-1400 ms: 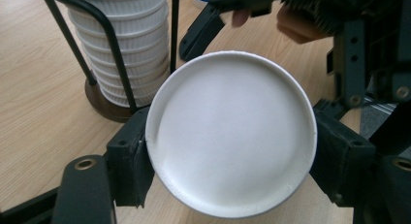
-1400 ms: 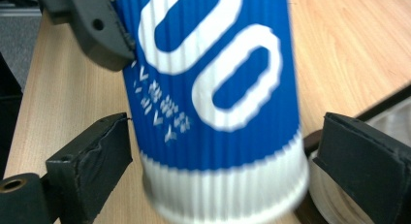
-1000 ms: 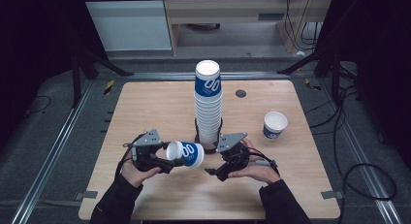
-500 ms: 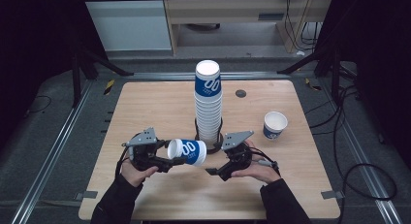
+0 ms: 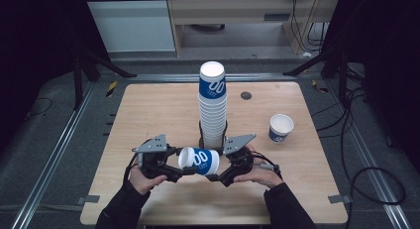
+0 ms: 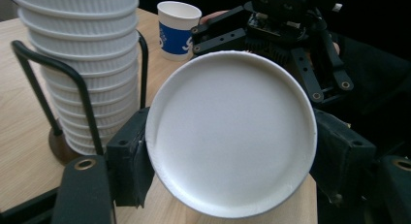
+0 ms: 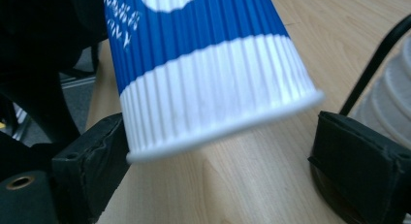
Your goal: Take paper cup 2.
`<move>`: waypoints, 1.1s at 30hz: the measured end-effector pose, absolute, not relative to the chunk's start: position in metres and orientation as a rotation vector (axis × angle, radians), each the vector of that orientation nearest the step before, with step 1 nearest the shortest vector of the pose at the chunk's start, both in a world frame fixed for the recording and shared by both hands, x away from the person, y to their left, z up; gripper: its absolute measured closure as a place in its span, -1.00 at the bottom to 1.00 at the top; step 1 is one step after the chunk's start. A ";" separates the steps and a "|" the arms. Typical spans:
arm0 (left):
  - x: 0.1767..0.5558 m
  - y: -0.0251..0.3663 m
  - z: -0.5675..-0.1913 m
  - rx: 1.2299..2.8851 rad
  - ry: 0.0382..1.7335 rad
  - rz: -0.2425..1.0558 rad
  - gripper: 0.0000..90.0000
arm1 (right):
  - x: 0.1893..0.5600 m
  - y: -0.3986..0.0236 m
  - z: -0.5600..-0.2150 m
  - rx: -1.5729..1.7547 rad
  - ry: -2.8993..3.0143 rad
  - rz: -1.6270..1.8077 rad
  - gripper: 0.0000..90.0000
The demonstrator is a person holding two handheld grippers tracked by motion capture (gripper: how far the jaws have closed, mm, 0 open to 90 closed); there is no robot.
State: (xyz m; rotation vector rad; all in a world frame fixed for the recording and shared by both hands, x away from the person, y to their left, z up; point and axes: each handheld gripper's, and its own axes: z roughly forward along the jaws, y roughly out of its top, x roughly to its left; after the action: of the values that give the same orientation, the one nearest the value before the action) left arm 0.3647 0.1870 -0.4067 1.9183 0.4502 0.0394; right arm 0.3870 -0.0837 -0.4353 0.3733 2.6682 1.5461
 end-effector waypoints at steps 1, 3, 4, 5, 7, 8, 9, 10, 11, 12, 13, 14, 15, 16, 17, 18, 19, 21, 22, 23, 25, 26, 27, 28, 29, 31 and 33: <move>0.364 0.186 -0.407 1.922 0.443 0.038 -0.41 | 0.387 -0.083 -0.436 0.368 2.670 1.553 -0.82; 0.363 0.184 -0.407 1.924 0.434 0.032 -0.41 | 0.386 -0.081 -0.437 0.349 2.684 1.545 -0.82; 0.363 0.182 -0.407 1.928 0.429 0.025 -0.41 | 0.386 -0.080 -0.437 0.340 2.688 1.546 -0.82; 0.363 0.182 -0.407 1.927 0.426 0.024 -0.41 | 0.385 -0.079 -0.438 0.333 2.694 1.552 -0.82; 0.362 0.180 -0.408 1.935 0.418 0.014 -0.41 | 0.385 -0.077 -0.439 0.317 2.699 1.558 -0.81; 0.362 0.179 -0.408 1.939 0.413 0.012 -0.41 | 0.385 -0.076 -0.439 0.310 2.703 1.562 -0.81; 0.362 0.179 -0.408 1.942 0.410 0.010 -0.41 | 0.384 -0.076 -0.439 0.302 2.706 1.560 -0.81; 0.362 0.179 -0.409 1.944 0.409 0.005 -0.41 | 0.384 -0.075 -0.440 0.298 2.709 1.559 -0.80; 0.362 0.179 -0.409 1.945 0.409 0.002 -0.41 | 0.384 -0.075 -0.440 0.288 2.712 1.565 -0.75; 0.362 0.178 -0.409 1.947 0.408 -0.002 -0.41 | 0.384 -0.075 -0.440 0.280 2.717 1.571 -0.72; 0.363 0.178 -0.409 1.947 0.407 -0.003 -0.41 | 0.384 -0.075 -0.441 0.271 2.719 1.574 -0.71; 0.363 0.179 -0.410 1.950 0.407 -0.004 -0.41 | 0.383 -0.074 -0.441 0.272 2.720 1.573 -0.70; 0.363 0.179 -0.410 1.950 0.408 -0.005 -0.41 | 0.383 -0.074 -0.441 0.273 2.722 1.570 -0.70; 0.363 0.179 -0.410 1.949 0.411 -0.009 -0.41 | 0.384 -0.074 -0.441 0.274 2.721 1.569 -0.69; 0.364 0.179 -0.410 1.950 0.412 -0.014 -0.41 | 0.384 -0.074 -0.441 0.275 2.722 1.565 -0.68; 0.364 0.179 -0.410 1.951 0.414 -0.015 -0.41 | 0.384 -0.074 -0.441 0.274 2.724 1.565 -0.68; 0.365 0.179 -0.410 1.951 0.416 -0.019 -0.41 | 0.384 -0.074 -0.441 0.274 2.724 1.562 -0.67; 0.365 0.179 -0.410 1.947 0.422 -0.026 -0.42 | 0.384 -0.074 -0.441 0.275 2.728 1.567 -0.66; 0.365 0.179 -0.410 1.947 0.425 -0.032 -0.42 | 0.384 -0.075 -0.441 0.272 2.724 1.566 -0.66; 0.365 0.179 -0.410 1.945 0.426 -0.032 -0.42 | 0.384 -0.075 -0.441 0.271 2.724 1.569 -0.65; 0.365 0.179 -0.409 1.946 0.428 -0.032 -0.42 | 0.384 -0.075 -0.440 0.265 2.719 1.571 -0.64; 0.365 0.180 -0.409 1.947 0.429 -0.031 -0.42 | 0.384 -0.076 -0.440 0.266 2.720 1.574 -0.64; 0.365 0.180 -0.408 1.948 0.430 -0.028 -0.42 | 0.384 -0.076 -0.440 0.267 2.719 1.575 -0.64; 0.364 0.181 -0.407 1.943 0.432 -0.023 -0.43 | 0.384 -0.076 -0.439 0.266 2.717 1.574 -0.64; 0.365 0.182 -0.406 1.941 0.433 -0.017 -0.43 | 0.384 -0.077 -0.439 0.269 2.717 1.574 -0.64; 0.365 0.185 -0.404 1.935 0.437 -0.009 -0.43 | 0.385 -0.079 -0.439 0.272 2.714 1.560 -0.64; 0.365 0.189 -0.401 1.925 0.440 0.004 -0.43 | 0.385 -0.081 -0.438 0.281 2.710 1.552 -0.64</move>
State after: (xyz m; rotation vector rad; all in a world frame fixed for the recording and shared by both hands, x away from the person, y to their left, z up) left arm 0.3646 0.1888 -0.4007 1.9255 0.4398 0.0036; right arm 0.3853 -0.0810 -0.4383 0.2811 2.7098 1.5518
